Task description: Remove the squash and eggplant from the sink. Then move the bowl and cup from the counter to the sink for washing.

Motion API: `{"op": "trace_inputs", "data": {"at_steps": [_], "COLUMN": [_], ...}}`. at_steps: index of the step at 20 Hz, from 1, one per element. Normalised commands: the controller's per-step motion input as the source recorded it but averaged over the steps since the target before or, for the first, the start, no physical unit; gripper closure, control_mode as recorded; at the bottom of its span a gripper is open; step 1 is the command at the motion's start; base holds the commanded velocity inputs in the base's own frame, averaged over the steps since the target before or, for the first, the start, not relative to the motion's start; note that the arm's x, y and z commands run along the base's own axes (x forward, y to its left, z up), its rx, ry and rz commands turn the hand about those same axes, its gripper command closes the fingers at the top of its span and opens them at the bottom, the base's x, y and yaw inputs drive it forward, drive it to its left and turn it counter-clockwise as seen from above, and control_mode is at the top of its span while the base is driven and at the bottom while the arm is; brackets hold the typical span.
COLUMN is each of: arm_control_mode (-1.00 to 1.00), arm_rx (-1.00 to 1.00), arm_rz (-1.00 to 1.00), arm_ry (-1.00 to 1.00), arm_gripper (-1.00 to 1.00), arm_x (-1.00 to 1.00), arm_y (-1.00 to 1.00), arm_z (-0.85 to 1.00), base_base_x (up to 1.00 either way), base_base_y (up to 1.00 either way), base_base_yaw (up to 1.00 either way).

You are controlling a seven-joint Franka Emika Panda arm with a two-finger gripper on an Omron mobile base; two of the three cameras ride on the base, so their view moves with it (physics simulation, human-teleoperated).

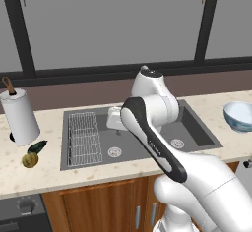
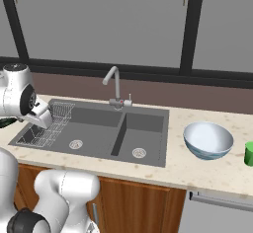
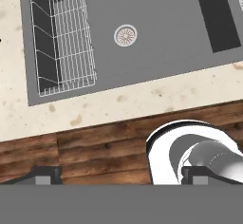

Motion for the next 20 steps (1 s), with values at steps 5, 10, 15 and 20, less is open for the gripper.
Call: {"op": "trace_inputs", "data": {"at_steps": [5, 10, 15, 20], "arm_control_mode": [-1.00, -1.00, -1.00, -1.00], "arm_rx": [-0.07, -0.08, -0.06, -0.08], "arm_rz": [0.07, 0.05, 0.04, 0.07], "arm_ry": [0.00, 0.00, 0.00, 0.00], "arm_gripper": [-1.00, -1.00, -1.00, -1.00], "arm_x": [-0.15, -0.14, -0.14, -0.13], "arm_y": [-0.28, -0.28, -0.30, -0.32], "arm_z": [0.00, 0.00, 0.03, 0.02], "base_base_x": [0.00, 0.00, 0.00, 0.00], "base_base_y": [0.00, 0.00, 0.00, 0.00], "base_base_yaw": [0.00, 0.00, 0.00, 0.00]}}
